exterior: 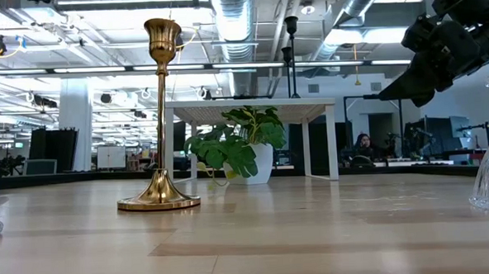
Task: Pick & Place candle stick holders
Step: Put the left gold candle holder on the shelf
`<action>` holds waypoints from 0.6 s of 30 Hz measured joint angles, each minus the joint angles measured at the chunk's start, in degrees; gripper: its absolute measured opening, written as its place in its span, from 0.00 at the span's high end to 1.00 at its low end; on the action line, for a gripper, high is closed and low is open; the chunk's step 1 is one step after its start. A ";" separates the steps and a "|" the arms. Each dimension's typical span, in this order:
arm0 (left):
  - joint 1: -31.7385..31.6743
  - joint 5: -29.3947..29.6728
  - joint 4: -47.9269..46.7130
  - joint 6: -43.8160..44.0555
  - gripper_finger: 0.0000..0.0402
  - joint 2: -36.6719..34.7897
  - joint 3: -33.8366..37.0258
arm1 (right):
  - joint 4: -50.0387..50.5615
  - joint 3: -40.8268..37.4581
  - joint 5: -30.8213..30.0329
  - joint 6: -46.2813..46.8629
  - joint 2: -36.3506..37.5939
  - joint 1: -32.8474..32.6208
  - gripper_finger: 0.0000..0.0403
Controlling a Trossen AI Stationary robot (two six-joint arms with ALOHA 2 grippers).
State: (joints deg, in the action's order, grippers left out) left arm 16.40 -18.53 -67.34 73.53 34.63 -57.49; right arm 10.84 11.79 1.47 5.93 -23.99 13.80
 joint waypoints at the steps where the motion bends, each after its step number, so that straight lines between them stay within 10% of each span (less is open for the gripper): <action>1: 0.00 -0.02 -1.20 0.08 0.99 0.06 0.00 | 0.01 0.00 -0.01 -0.21 0.00 0.00 1.00; 18: -0.02 2.81 -16.32 -4.17 0.99 9.22 -10.75 | -0.44 0.00 -3.44 -1.99 0.00 0.24 1.00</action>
State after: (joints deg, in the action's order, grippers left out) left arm 16.38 -15.72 -83.66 69.36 43.85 -68.25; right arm 10.40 11.79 -1.98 3.95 -23.99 14.04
